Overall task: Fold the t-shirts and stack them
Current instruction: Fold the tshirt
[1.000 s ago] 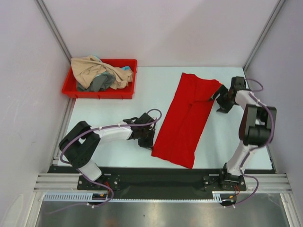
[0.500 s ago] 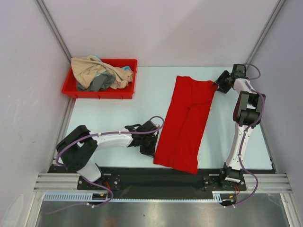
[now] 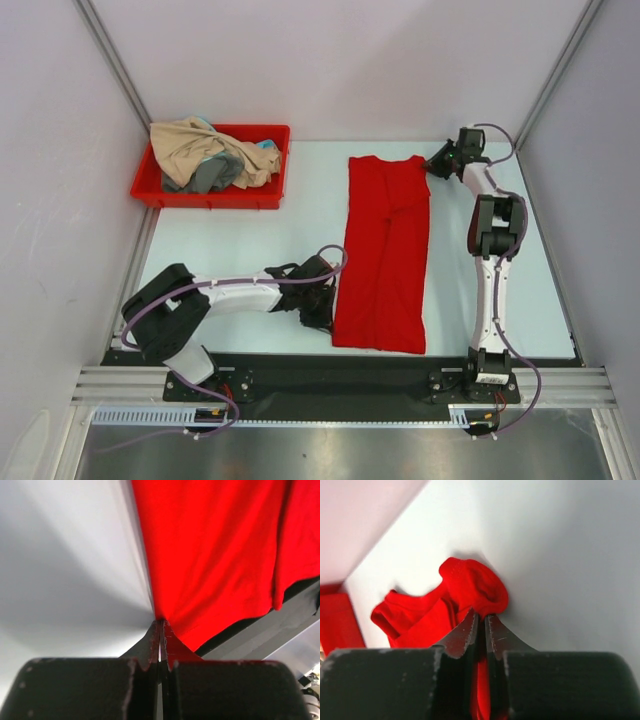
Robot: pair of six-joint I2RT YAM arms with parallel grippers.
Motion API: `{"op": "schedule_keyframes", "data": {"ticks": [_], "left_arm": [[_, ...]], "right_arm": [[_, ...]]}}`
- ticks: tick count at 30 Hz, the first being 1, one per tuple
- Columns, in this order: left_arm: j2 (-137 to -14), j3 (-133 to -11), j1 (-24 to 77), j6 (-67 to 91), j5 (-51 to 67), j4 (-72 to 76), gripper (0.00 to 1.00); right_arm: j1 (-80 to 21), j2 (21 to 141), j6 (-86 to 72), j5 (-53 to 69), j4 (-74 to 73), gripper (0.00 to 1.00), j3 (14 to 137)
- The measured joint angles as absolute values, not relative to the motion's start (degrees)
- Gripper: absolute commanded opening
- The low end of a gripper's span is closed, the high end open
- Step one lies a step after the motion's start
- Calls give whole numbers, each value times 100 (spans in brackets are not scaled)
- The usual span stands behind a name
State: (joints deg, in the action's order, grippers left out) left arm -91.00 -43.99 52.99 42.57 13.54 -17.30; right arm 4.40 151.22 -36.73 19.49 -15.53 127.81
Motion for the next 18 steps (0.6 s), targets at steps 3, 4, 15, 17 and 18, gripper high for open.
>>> {"op": "schedule_keyframes", "data": {"ticks": [3,4,15,17,18], "left_arm": [[-9170,-4414,5299,4327,1396,-1590,0],[-9216,-4451,5299,4351,1400,-1562,0],[-9817,-5122,5325,4348,1437,-1579,14],[-9765,-5122,5328,4340,1367,-1664,22],[-9717,-5122,5330,4333,1321,-1737,25]], "right_arm": [[209,15443,-3979,1868,-1304,6,13198],[145,15539,-4082,1820,-1210,8,13308],[43,15769,-4401,1647,-1553,71,14084],[193,15461,-4224,1662,-2071,74,13854],[292,15277,-4101,1649,-2373,77,13719]]}}
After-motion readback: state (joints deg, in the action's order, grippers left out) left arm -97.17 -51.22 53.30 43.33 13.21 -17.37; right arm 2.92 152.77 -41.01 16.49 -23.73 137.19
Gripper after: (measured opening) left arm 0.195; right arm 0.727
